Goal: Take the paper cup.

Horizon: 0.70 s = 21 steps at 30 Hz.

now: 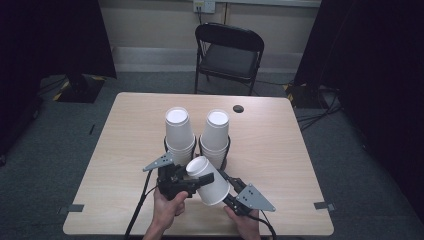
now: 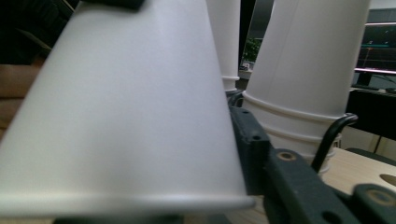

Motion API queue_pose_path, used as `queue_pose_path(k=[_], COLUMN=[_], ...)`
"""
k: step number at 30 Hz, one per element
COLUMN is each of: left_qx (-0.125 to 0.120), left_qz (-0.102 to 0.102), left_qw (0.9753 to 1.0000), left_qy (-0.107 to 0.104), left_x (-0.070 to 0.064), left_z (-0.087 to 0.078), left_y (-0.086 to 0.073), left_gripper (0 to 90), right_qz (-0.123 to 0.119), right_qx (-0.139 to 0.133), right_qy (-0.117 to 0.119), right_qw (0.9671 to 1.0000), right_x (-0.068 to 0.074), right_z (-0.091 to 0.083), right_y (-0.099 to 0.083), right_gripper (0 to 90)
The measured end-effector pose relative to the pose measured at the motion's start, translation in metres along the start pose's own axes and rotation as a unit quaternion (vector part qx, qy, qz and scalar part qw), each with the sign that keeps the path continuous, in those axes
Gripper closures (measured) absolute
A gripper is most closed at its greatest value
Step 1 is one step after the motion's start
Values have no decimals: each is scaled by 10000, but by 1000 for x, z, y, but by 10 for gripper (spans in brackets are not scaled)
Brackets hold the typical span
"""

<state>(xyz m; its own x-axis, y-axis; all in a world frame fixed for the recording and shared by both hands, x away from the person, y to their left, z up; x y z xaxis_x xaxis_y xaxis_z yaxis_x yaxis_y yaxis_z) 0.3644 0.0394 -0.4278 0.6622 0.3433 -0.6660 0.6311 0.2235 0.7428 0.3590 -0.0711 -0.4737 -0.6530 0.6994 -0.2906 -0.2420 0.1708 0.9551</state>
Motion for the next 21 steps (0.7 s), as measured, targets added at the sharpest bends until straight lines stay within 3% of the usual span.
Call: queue_pose_path(k=[5,8,11,16,18,21], left_qx=[-9,65,36,-36,-19,-25], left_qz=[17,158,110,225,208,229], left_qw=[10000,9998,9999,9995,9996,9996], left_qy=[13,101,71,217,183,130], left_x=[1,4,4,8,8,7], left_z=[1,0,-1,-5,-5,-7], left_y=[1,-2,-2,0,0,1], left_gripper=[200,172,166,129,123,118], right_qz=[47,-6,-18,-10,-23,-211], right_qx=[-57,-20,-6,-56,-71,-143], right_qy=[-1,-27,-41,12,-31,-106], right_qw=[10000,10000,10000,10000,10000,9996], right_x=[0,1,1,2,2,2], right_z=[-3,-4,-4,-5,-5,-6], right_y=[1,0,0,2,3,6], right_gripper=[792,809,811,840,842,848])
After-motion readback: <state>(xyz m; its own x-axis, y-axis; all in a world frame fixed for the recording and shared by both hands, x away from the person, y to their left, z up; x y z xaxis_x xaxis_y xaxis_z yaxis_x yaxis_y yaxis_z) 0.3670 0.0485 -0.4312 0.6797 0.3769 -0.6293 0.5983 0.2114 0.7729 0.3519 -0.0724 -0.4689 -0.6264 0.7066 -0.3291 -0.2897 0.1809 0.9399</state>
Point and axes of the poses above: each handheld gripper's, and its own axes: z roughly forward along the jaws, y roughly out of its top, x roughly to its left, the point moved 8 cm from there along z, roughly forward along the jaws, and after that the axes turned 10 degrees about -z, right-handed, at the moved point
